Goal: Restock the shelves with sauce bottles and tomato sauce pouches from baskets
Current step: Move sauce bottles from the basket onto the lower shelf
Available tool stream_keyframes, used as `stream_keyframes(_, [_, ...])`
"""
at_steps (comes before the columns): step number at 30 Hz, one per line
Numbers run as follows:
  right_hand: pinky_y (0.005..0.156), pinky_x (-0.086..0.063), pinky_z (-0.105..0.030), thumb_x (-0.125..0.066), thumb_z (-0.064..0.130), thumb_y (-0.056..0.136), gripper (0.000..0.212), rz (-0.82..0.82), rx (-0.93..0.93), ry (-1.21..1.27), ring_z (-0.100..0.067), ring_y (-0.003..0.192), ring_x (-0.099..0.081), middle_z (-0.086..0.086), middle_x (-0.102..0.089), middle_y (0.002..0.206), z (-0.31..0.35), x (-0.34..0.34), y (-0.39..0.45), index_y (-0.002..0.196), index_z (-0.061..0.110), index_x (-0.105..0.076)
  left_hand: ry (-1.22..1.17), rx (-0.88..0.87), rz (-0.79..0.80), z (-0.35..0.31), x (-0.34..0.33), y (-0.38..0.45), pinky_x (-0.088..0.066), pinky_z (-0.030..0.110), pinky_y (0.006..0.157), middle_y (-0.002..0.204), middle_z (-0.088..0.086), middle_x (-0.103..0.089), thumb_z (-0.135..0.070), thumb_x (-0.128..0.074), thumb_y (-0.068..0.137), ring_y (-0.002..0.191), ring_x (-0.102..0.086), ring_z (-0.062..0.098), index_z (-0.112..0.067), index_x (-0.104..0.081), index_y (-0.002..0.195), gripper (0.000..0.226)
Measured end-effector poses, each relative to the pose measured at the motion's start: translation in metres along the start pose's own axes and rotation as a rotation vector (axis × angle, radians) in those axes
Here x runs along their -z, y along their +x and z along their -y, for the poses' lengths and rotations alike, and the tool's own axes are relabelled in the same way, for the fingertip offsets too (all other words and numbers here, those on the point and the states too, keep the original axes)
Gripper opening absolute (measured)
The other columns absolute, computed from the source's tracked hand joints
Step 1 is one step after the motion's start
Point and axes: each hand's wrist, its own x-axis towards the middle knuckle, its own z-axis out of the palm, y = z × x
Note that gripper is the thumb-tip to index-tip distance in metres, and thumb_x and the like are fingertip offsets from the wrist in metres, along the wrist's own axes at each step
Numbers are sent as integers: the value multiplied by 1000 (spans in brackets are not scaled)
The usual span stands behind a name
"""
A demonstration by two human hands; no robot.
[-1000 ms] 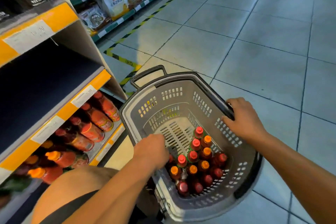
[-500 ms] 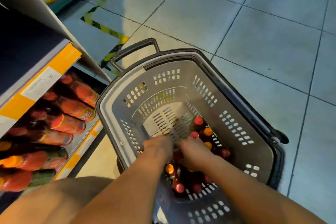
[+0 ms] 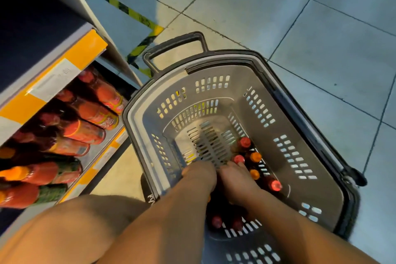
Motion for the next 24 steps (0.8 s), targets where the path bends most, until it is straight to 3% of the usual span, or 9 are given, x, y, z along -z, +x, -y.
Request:
stream_keyframes(2, [101, -44, -44, -65, 34, 81, 43, 18, 10, 31, -24, 118, -58, 4, -66, 124, -1, 7, -3, 124, 34, -59, -23, -13, -29, -3, 5, -9, -52, 50, 104, 143, 16, -59, -11, -70, 90, 131, -57, 36, -5, -60, 138, 50])
stream_keyframes(5, [86, -53, -35, -71, 41, 76, 35, 5, -7, 147, -21, 104, -65, 5, -70, 109, -2, 19, -8, 110, 33, -66, -84, -34, -93, -4, 17, -28, -54, 45, 101, 135, 15, -65, -12, -67, 89, 124, -62, 35, -5, -67, 128, 39])
stream_keyframes(8, [74, -56, -37, -66, 50, 77, 28, -88, 1, 275, -15, 92, -68, 10, -71, 98, 0, 30, -22, 101, 36, -65, -129, -90, -148, -2, 40, -55, -56, 41, 91, 126, 14, -68, -14, -63, 91, 111, -66, 34, -4, -70, 122, 33])
stream_keyframes(11, [73, -54, -39, -66, 51, 79, 17, -197, 42, 380, -6, 85, -64, 17, -68, 89, 8, 49, -47, 88, 38, -59, -155, -139, -251, 1, 61, -89, -55, 39, 84, 121, 15, -67, -21, -62, 95, 94, -60, 32, -6, -68, 120, 30])
stream_keyframes(14, [66, -54, -38, -67, 48, 77, 18, -316, -16, 449, -3, 69, -62, 15, -65, 73, 24, 75, -78, 82, 32, -62, -260, -158, -455, 11, 67, -130, -55, 40, 85, 117, 11, -66, -27, -66, 92, 104, -64, 34, -21, -60, 119, 28])
stream_keyframes(16, [61, -52, -31, -78, 42, 77, 18, -400, -73, 424, -2, 63, -59, 18, -62, 67, 36, 90, -99, 81, 32, -63, -376, -210, -638, 21, 65, -160, -52, 43, 77, 105, 9, -67, -21, -60, 95, 99, -63, 37, -25, -53, 101, 10])
stream_keyframes(17, [62, -53, -31, -83, 38, 76, 20, -461, -87, 418, -2, 63, -59, 19, -62, 66, 42, 98, -111, 83, 33, -65, -438, -240, -728, 28, 63, -173, -52, 43, 75, 99, 7, -66, -21, -60, 94, 94, -62, 37, -26, -49, 94, 12])
stream_keyframes(20, [69, -55, -38, -85, 34, 76, 24, -537, -70, 416, -2, 74, -63, 20, -67, 79, 63, 129, -144, 90, 43, -67, -675, -368, -939, 50, 60, -217, -51, 38, 70, 87, -2, -65, -27, -69, 91, 82, -60, 25, -29, -51, 90, 18])
stream_keyframes(24, [68, -50, -27, -86, 31, 79, 28, -661, 18, 418, 4, 79, -63, 20, -70, 86, 97, 176, -184, 94, 46, -68, -1014, -575, -1164, 88, 52, -289, -49, 33, 59, 77, -7, -60, -22, -77, 90, 65, -54, 10, -27, -62, 95, 17])
